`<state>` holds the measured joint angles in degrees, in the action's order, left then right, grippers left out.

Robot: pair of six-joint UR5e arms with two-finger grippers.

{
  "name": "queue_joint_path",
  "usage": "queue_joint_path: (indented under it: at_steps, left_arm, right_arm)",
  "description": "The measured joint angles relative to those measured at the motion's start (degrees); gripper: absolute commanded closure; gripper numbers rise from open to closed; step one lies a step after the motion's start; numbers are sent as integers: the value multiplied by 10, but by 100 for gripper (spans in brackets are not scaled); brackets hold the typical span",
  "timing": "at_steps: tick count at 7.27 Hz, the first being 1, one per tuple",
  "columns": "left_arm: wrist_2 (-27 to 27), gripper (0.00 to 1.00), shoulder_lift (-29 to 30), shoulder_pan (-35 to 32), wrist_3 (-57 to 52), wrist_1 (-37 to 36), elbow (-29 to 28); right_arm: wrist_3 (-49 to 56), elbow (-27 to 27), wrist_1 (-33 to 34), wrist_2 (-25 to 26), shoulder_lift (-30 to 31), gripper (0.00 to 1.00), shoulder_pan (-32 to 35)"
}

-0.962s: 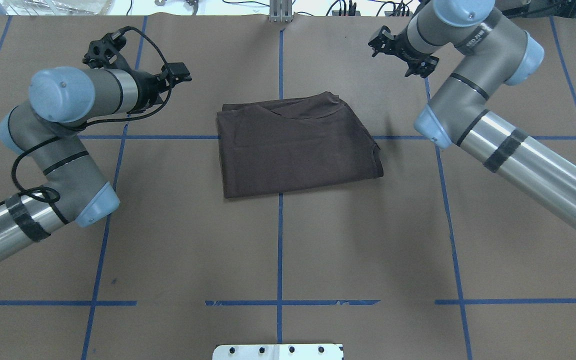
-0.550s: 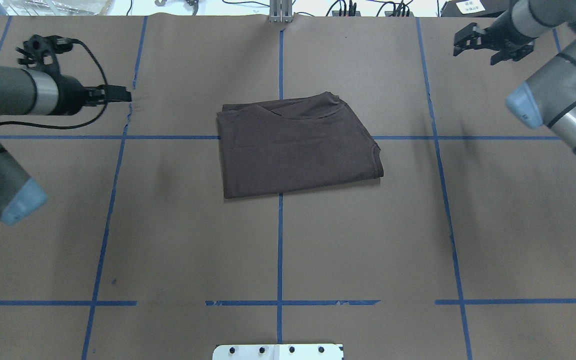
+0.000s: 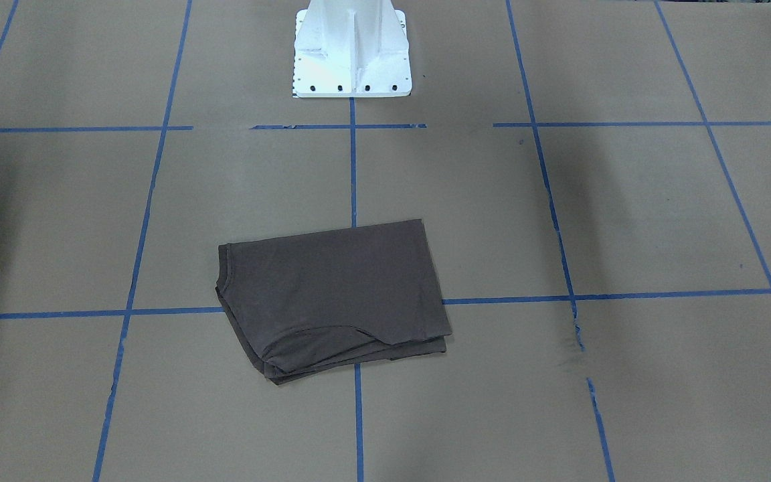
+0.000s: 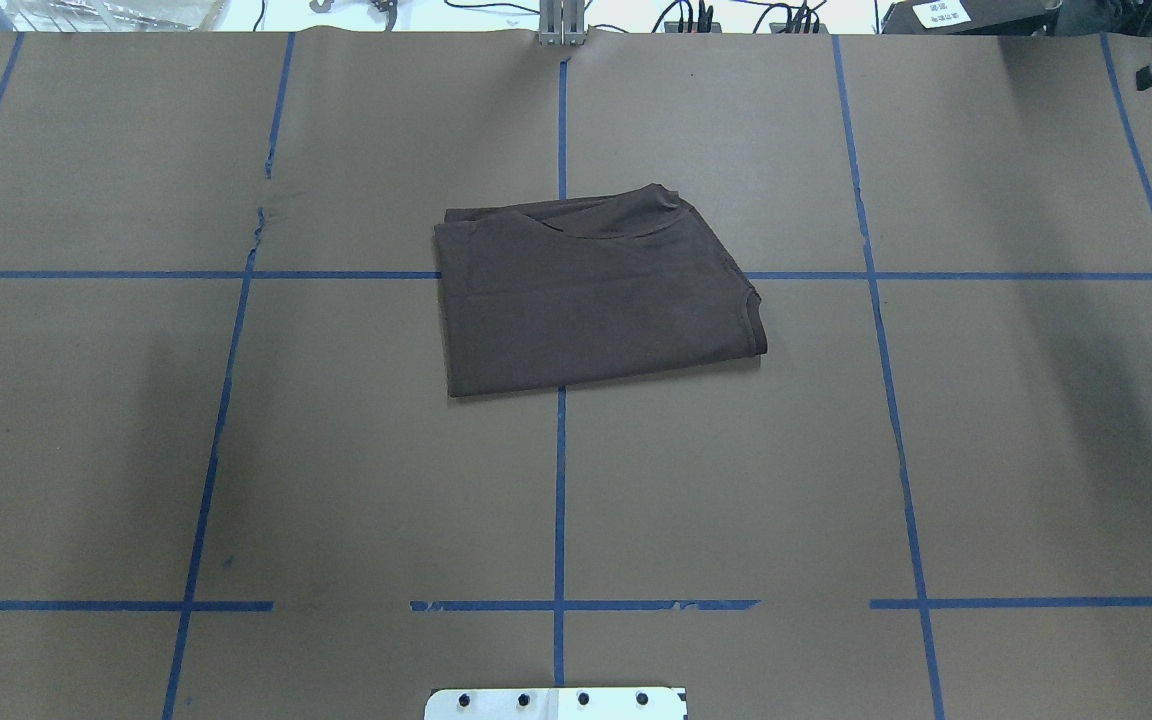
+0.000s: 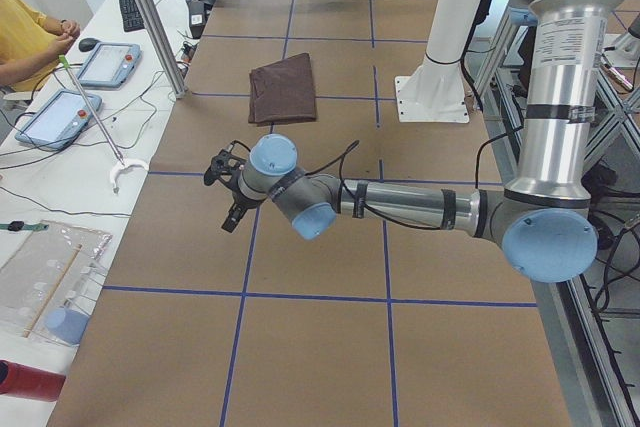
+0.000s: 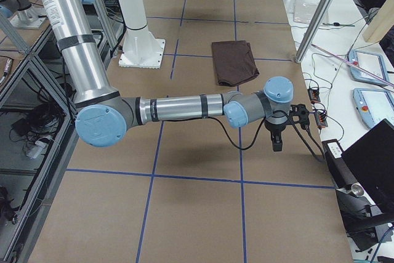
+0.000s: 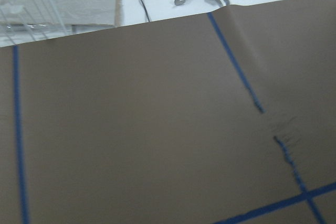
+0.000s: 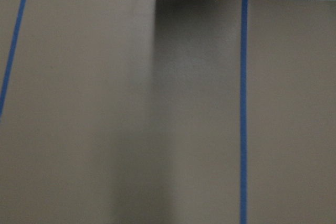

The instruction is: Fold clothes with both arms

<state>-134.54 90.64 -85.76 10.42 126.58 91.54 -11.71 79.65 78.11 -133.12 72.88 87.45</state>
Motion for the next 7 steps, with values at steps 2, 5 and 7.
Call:
queue_joint_path:
  at_steps: [2, 5, 7]
  left_arm:
    - [-16, 0, -3, -50, -127, -202, 42]
    - [-15, 0, -2, -54, -177, -339, 58]
    - [-15, 0, -14, -53, -180, -341, 70]
  right_arm:
    - [129, 69, 142, 12, 36, 0, 32]
    - [156, 129, 200, 9, 84, 0, 23]
    - [160, 146, 212, 0, 104, 0, 14]
